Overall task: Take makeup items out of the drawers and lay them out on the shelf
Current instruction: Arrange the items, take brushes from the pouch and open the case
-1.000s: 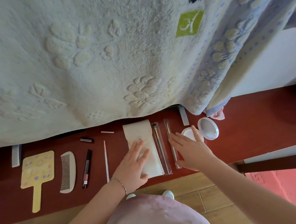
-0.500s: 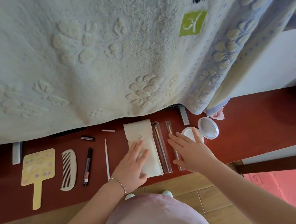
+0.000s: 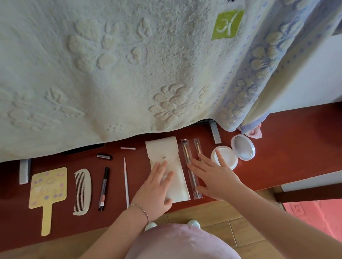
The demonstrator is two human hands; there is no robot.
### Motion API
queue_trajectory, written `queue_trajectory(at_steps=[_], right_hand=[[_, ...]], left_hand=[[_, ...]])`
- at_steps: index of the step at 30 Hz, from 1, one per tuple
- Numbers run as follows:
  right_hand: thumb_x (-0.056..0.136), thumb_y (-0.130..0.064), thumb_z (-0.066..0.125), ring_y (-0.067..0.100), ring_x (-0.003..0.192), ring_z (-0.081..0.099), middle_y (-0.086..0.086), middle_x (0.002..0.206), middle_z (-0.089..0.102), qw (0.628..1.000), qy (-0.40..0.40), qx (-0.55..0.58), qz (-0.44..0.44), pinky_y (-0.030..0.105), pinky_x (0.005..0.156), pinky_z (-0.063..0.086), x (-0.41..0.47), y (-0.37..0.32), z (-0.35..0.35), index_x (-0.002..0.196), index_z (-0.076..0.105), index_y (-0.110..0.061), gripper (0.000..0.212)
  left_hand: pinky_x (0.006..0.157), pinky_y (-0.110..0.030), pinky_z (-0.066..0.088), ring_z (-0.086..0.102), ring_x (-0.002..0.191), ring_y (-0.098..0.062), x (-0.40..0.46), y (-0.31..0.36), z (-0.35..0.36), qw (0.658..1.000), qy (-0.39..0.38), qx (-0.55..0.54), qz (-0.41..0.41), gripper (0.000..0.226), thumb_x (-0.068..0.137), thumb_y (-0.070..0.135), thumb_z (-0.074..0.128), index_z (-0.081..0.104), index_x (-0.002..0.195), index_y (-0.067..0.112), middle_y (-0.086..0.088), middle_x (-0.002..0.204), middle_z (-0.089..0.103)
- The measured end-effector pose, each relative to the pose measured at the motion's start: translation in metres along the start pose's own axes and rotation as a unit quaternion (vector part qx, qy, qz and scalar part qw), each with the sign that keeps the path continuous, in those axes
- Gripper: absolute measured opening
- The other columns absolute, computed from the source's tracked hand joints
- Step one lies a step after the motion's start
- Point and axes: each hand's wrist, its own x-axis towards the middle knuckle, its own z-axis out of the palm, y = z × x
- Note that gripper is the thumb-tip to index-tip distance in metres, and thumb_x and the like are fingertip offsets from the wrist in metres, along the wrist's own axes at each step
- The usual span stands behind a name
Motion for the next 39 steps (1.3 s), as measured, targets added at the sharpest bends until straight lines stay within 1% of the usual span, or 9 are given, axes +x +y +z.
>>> queue_trajectory(at_steps=[7,12,15,20,24,27,29,33,39], right_hand=[[0.093,-0.050,0.042,0.020,0.147,0.001,-0.002,0.159,0.012,1.000,0.022,0.005,-0.004,0.052,0.107,-0.017,0.000,-0.003,-0.002,0.150,0.012,-0.024,0.070],[0.093,-0.051,0.041,0.018,0.147,0.001,-0.003,0.159,0.010,0.999,0.039,0.005,-0.015,0.051,0.110,-0.019,0.006,-0.013,-0.007,0.150,0.010,-0.024,0.070],[0.094,-0.050,0.040,0.018,0.147,0.000,-0.004,0.159,0.008,0.999,0.036,0.003,-0.028,0.053,0.111,-0.017,0.010,-0.022,-0.009,0.150,0.008,-0.024,0.070],[0.093,-0.050,0.043,0.019,0.146,0.003,-0.002,0.158,0.012,0.998,0.035,0.008,-0.043,0.049,0.106,-0.022,0.015,-0.032,-0.011,0.150,0.012,-0.023,0.071],[0.094,-0.052,0.038,0.017,0.146,-0.003,-0.004,0.159,0.006,0.999,0.016,-0.003,-0.042,0.050,0.108,-0.021,0.016,-0.034,-0.015,0.150,0.006,-0.024,0.071],[0.094,-0.053,0.036,0.016,0.146,-0.005,-0.005,0.160,0.002,0.999,0.001,-0.005,-0.041,0.049,0.109,-0.019,0.016,-0.037,-0.018,0.150,0.003,-0.026,0.070],[0.095,-0.052,0.035,0.016,0.146,-0.006,-0.005,0.160,0.002,0.999,0.006,0.003,-0.043,0.048,0.110,-0.018,0.017,-0.040,-0.020,0.150,0.003,-0.025,0.069],[0.097,-0.046,0.035,0.016,0.146,0.004,-0.003,0.159,0.013,0.996,0.056,0.047,-0.056,0.040,0.114,-0.010,0.023,-0.048,-0.024,0.150,0.011,-0.023,0.063],[0.096,-0.026,0.049,0.017,0.132,0.043,0.000,0.140,0.050,0.970,0.162,0.172,-0.057,0.033,0.107,0.036,0.057,-0.075,-0.039,0.137,0.047,-0.019,0.042]], left_hand=[[0.063,-0.017,0.059,0.052,0.126,-0.030,-0.003,-0.002,0.009,0.998,0.026,0.056,-0.007,0.074,0.050,0.037,0.079,0.061,0.119,0.017,-0.014,0.141,0.048],[0.065,-0.020,0.060,0.046,0.131,-0.030,-0.008,-0.004,0.010,0.998,0.046,0.050,-0.011,0.072,0.057,0.036,0.077,0.057,0.124,0.016,-0.013,0.146,0.042],[0.090,-0.028,0.055,0.022,0.144,-0.030,-0.009,-0.005,0.008,0.999,0.023,0.046,-0.006,0.070,0.075,0.033,0.066,0.041,0.138,0.016,-0.011,0.157,0.017],[0.067,-0.018,0.058,0.057,0.121,-0.028,-0.013,-0.007,0.003,0.997,0.041,0.069,-0.012,0.076,0.046,0.044,0.081,0.064,0.115,0.019,-0.012,0.136,0.054],[0.108,-0.027,0.039,0.001,0.147,-0.027,-0.014,-0.003,0.003,0.998,0.041,0.048,-0.008,0.069,0.087,0.034,0.053,0.022,0.147,0.017,-0.008,0.159,-0.004],[0.114,-0.029,0.031,-0.011,0.147,-0.024,-0.014,-0.003,-0.002,0.999,0.030,0.040,-0.014,0.067,0.092,0.033,0.045,0.012,0.149,0.019,-0.005,0.158,-0.015],[0.113,-0.030,0.032,-0.005,0.147,-0.026,-0.016,-0.005,-0.001,0.998,0.023,0.051,-0.023,0.068,0.090,0.035,0.048,0.017,0.148,0.018,-0.008,0.159,-0.008],[0.088,-0.027,0.053,0.054,0.126,-0.024,-0.021,-0.018,0.002,0.993,0.082,0.087,0.003,0.067,0.065,0.051,0.069,0.058,0.123,0.021,-0.008,0.139,0.051],[0.085,-0.033,0.056,0.061,0.116,-0.026,-0.043,-0.041,0.007,0.982,0.142,0.054,-0.111,0.051,0.062,0.029,0.081,0.068,0.110,0.015,-0.011,0.127,0.062]])
